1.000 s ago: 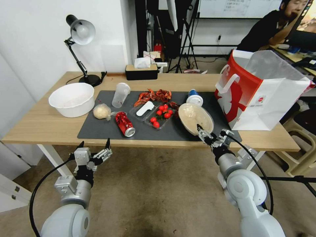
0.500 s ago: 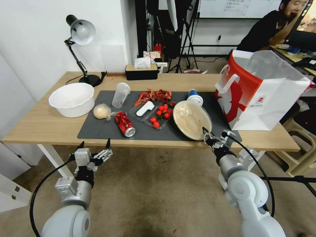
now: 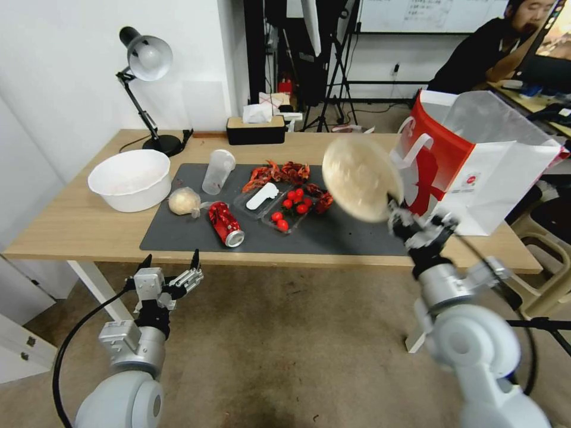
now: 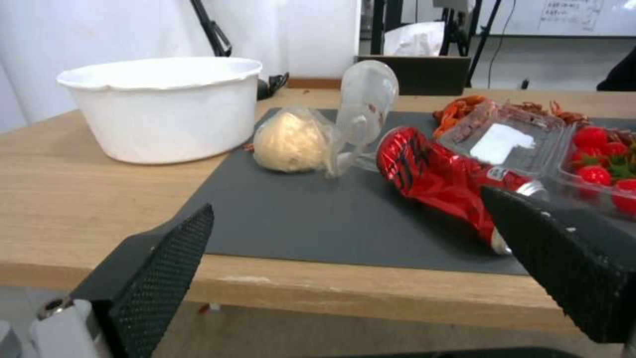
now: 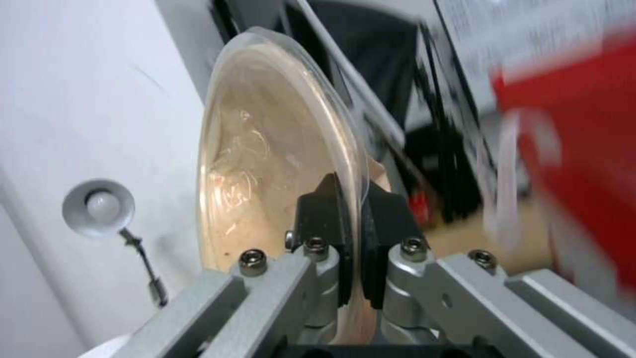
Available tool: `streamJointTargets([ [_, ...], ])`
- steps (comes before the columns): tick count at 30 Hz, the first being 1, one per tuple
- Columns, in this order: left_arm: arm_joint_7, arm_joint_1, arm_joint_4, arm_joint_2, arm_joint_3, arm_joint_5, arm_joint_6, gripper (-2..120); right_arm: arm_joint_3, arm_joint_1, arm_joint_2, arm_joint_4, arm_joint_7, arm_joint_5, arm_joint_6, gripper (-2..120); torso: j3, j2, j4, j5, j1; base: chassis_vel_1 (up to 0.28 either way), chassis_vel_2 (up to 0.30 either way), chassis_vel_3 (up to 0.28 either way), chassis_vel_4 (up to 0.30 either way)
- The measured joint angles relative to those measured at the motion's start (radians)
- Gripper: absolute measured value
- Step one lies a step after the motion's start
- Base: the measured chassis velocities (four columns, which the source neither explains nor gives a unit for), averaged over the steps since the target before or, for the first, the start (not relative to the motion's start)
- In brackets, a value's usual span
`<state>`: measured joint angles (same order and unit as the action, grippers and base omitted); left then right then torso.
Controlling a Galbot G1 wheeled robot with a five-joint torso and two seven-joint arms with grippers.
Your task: Pick up the trash from the table and place it into the takeout bag.
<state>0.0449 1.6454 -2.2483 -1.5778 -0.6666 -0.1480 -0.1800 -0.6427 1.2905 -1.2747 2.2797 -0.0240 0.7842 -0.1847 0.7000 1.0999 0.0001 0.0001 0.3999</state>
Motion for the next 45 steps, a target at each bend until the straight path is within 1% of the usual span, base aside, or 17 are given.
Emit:
streamJointTargets([
  [3,0.0,0.006,-0.002,0.001,0.002,0.001,0.013,100,-0.085,-0.04,0.069,0.005,0.017,-0.046,0.017,1,0.0,0.0,-0.0001,-0.0001,0.0,0.0,0.0,0.0,0.0],
  [7,0.0,0.009,-0.005,0.001,0.003,0.001,0.017,100,-0.151,-0.065,0.12,-0.005,0.016,-0.07,0.017,1,0.0,0.0,-0.0002,0.0,0.0,0.0,0.0,0.0,0.0],
  [9,0.0,0.012,-0.008,0.002,0.004,0.002,0.023,100,-0.224,-0.098,0.183,-0.044,-0.002,-0.103,0.016,1,0.0,0.0,-0.0002,0.0004,0.0,0.0,0.0,0.0,0.0],
  [11,0.0,0.013,-0.009,0.001,0.005,0.003,0.024,100,-0.236,-0.104,0.197,-0.053,-0.006,-0.106,0.015,1,0.0,0.0,-0.0002,0.0003,0.0,0.0,0.0,0.0,0.0],
  [13,0.001,0.018,-0.01,0.0,0.012,0.018,0.035,100,-0.289,-0.146,0.278,-0.11,-0.035,-0.106,0.011,1,0.0,0.0,-0.0005,0.0004,0.0,0.0,0.0,0.0,0.0],
  [16,0.001,0.021,-0.011,-0.003,0.015,0.023,0.043,100,-0.297,-0.167,0.32,-0.141,-0.051,-0.097,0.01,1,0.0,0.0,-0.0001,0.0002,0.0,0.0,0.0,0.0,0.0],
  [18,0.001,0.021,-0.011,-0.003,0.015,0.023,0.043,100,-0.297,-0.167,0.32,-0.141,-0.051,-0.097,0.01,1,0.0,0.0,-0.0001,0.0002,0.0,0.0,0.0,0.0,0.0],
  [19,0.001,0.025,-0.016,-0.007,0.02,0.027,0.047,100,-0.296,-0.204,0.381,-0.195,-0.073,-0.088,0.009,1,0.0,0.0,0.0,-0.0001,0.0,0.0,0.0,0.0,0.0],
  [21,0.002,0.028,-0.021,-0.009,0.023,0.029,0.047,100,-0.283,-0.231,0.414,-0.242,-0.089,-0.087,0.006,1,0.0,0.0,-0.0003,-0.0002,0.0,0.0,0.0,0.0,0.0],
  [26,0.003,0.03,-0.026,-0.009,0.025,0.032,0.048,100,-0.256,-0.259,0.442,-0.289,-0.106,-0.084,-0.005,1,0.0,0.0,0.0,0.0002,0.0,0.0,0.0,0.0,0.0],
  [28,0.005,0.032,-0.033,-0.01,0.027,0.033,0.048,100,-0.228,-0.282,0.467,-0.341,-0.117,-0.084,-0.021,1,0.0,0.0,0.0002,0.0002,0.0,0.0,0.0,0.0,0.0],
  [36,0.006,0.032,-0.035,-0.009,0.031,0.033,0.048,100,-0.221,-0.286,0.476,-0.36,-0.12,-0.084,-0.029,1,0.0,0.0,0.0001,0.0002,0.0,0.0,0.0,0.0,0.0],
  [39,0.01,0.03,-0.035,-0.006,0.04,0.034,0.046,100,-0.217,-0.285,0.49,-0.39,-0.12,-0.086,-0.036,12,0.0,0.0,-0.0003,0.0,0.0,0.0,0.0,0.0,0.0],
  [40,0.011,0.03,-0.035,-0.005,0.044,0.035,0.046,100,-0.213,-0.283,0.497,-0.403,-0.119,-0.089,-0.038,21,0.0,0.0,-0.0004,0.0001,0.0,0.0,0.0,0.0,0.0],
  [41,0.011,0.03,-0.035,-0.005,0.044,0.035,0.046,100,-0.213,-0.283,0.497,-0.403,-0.119,-0.089,-0.038,21,0.0,0.0,-0.0004,0.0001,0.0,0.0,0.0,0.0,0.0],
  [44,0.014,0.034,-0.039,-0.007,0.048,0.04,0.046,100,-0.19,-0.287,0.504,-0.427,-0.115,-0.102,-0.046,35,0.0,0.0,0.0,0.0,0.0,0.0,0.0,0.0,0.0],
  [45,0.014,0.034,-0.039,-0.007,0.048,0.04,0.046,100,-0.19,-0.287,0.504,-0.427,-0.115,-0.102,-0.046,35,0.0,0.0,0.0,0.0,0.0,0.0,0.0,0.0,0.0],
])
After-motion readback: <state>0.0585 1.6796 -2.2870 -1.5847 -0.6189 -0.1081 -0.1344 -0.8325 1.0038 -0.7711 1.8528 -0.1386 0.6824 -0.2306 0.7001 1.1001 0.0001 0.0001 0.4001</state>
